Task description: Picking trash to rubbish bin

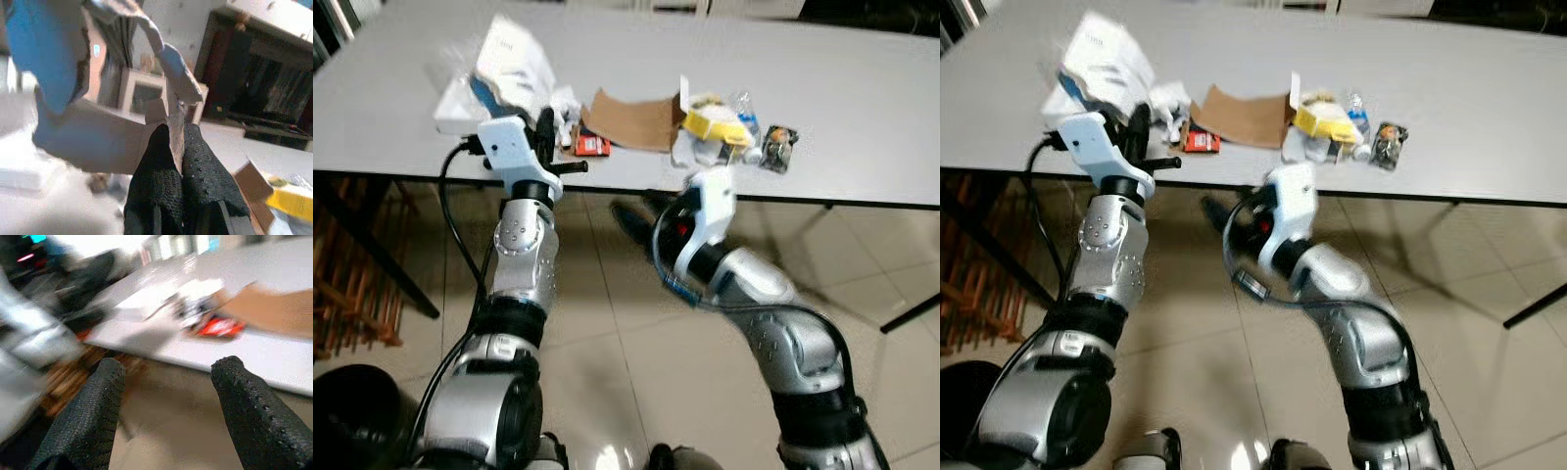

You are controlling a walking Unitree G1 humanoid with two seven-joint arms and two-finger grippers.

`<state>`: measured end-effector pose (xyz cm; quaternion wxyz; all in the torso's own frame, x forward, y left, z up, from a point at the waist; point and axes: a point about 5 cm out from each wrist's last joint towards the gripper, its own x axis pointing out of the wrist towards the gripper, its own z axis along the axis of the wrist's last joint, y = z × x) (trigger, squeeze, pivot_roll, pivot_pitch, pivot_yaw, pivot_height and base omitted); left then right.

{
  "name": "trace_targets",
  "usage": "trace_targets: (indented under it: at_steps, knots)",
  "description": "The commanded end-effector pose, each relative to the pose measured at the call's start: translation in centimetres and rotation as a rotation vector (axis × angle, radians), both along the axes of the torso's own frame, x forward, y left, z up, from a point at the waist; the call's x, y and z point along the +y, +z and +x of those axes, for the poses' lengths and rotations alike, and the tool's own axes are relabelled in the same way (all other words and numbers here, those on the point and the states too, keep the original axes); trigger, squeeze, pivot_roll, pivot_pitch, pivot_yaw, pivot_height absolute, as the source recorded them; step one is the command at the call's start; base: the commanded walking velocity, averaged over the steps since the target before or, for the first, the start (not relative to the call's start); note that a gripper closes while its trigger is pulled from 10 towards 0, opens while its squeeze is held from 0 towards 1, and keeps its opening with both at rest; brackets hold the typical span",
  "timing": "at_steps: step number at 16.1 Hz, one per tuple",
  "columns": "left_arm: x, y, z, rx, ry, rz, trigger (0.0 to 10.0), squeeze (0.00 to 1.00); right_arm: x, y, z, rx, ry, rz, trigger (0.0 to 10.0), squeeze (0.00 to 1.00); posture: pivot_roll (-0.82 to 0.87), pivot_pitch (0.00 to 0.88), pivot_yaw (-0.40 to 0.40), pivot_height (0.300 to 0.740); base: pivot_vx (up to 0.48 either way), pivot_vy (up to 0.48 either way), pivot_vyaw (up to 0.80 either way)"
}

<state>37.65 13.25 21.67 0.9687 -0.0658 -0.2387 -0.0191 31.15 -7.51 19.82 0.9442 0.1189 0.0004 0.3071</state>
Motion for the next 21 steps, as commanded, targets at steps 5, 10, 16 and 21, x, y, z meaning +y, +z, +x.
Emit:
trace_targets:
  at_steps: [5,10,16,21]
  knots:
    - [2.1,-1.1,-1.0,0.035,0.12,0.092,10.0,0.0,-5.4,0.4,3.3,-0.027,-0.379,0.015,10.0,0.0,-0.07,0.04,-0.007,0.74,0.0,0.0,0.0]
    - [1.6,-2.6,-1.9,0.105,0.019,0.192,10.0,0.0,-9.0,1.1,4.0,-0.171,-0.637,-0.098,10.0,0.0,-0.05,0.012,0.022,0.74,0.0,0.0,0.0]
    - [-1.2,-5.5,-2.9,0.198,-0.162,0.313,10.0,0.0,-10.7,-0.9,3.6,-0.157,-0.793,-0.126,10.0,0.0,-0.06,0.0,0.051,0.74,0.0,0.0,0.0]
    - [0.3,-6.0,-2.3,0.236,-0.072,0.261,10.0,0.0,-10.8,-2.4,3.3,-0.128,-0.802,-0.134,10.0,0.0,-0.07,0.0,0.065,0.74,0.0,0.0,0.0]
